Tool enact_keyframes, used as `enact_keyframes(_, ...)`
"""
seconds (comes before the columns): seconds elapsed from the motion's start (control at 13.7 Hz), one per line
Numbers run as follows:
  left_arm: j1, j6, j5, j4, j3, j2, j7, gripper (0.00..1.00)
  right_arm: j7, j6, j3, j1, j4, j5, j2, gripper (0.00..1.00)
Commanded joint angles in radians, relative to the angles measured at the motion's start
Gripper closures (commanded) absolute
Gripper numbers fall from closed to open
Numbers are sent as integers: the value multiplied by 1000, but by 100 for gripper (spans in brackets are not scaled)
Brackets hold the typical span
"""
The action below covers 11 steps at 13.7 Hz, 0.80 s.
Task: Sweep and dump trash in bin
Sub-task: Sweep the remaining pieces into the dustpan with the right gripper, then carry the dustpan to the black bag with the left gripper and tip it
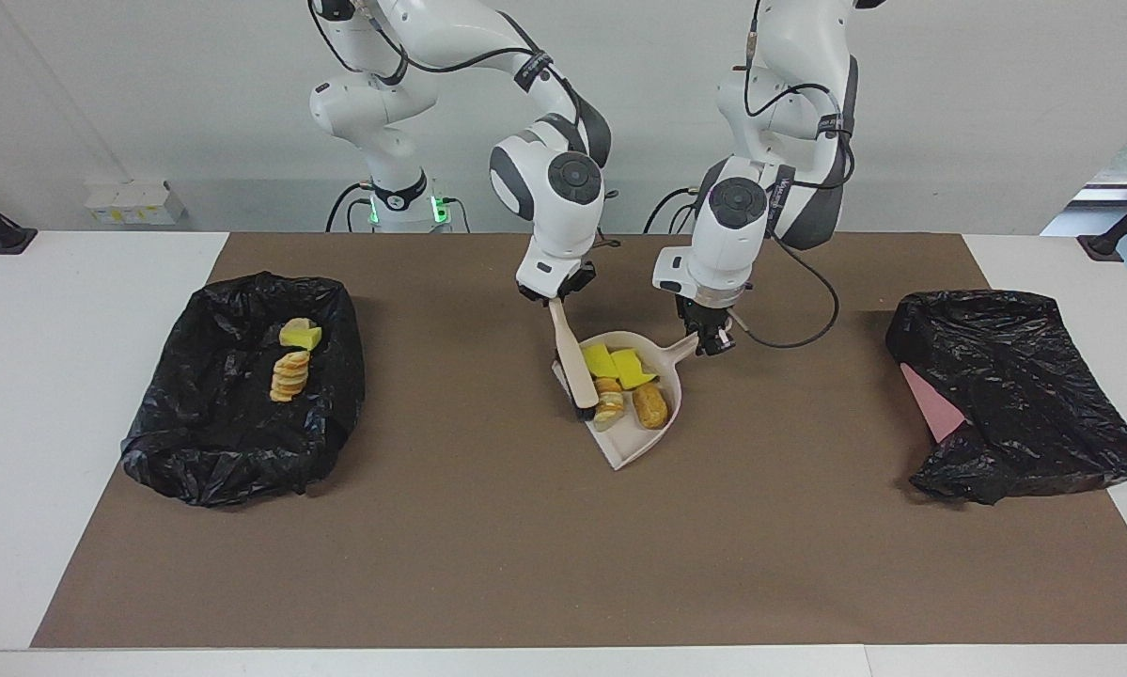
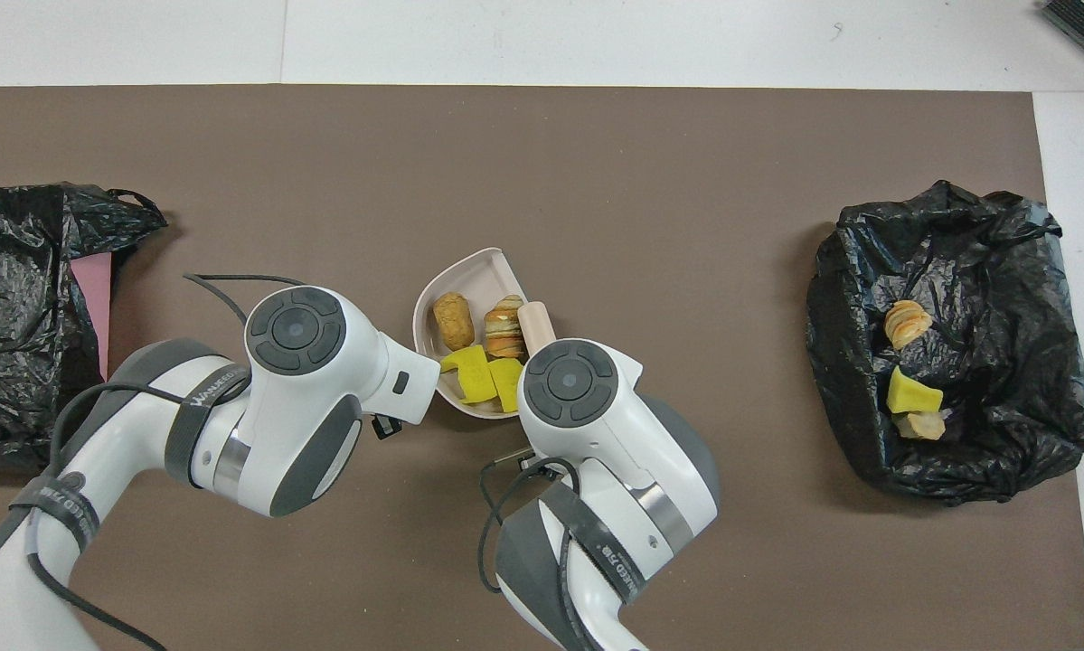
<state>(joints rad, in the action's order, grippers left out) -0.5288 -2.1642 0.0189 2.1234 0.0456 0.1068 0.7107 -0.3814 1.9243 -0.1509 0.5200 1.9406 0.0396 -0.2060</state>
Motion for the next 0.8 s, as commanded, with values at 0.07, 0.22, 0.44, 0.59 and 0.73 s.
enact_keyframes(0.07, 52, -36, 7, -14, 0, 20, 122, 100, -2, -15, 1, -9, -12, 10, 39, 100)
enact_keyframes(0.22, 81, -28, -4, -45, 0, 37, 170, 100, -4, -10, 5, -9, -22, 5, 39, 100)
enact_keyframes(0.44, 156, 1, -49, -77, 0, 30, 289, 100, -23, -13, 7, -9, -17, -18, 56, 100)
enact_keyframes(0.59, 202, 76, -77, -143, 0, 33, 352, 100, -31, -21, 7, -18, -15, -20, 76, 100)
enact_keyframes(0.73, 248, 142, -97, -204, 0, 34, 384, 100, -33, -10, 7, -20, -19, -20, 74, 100)
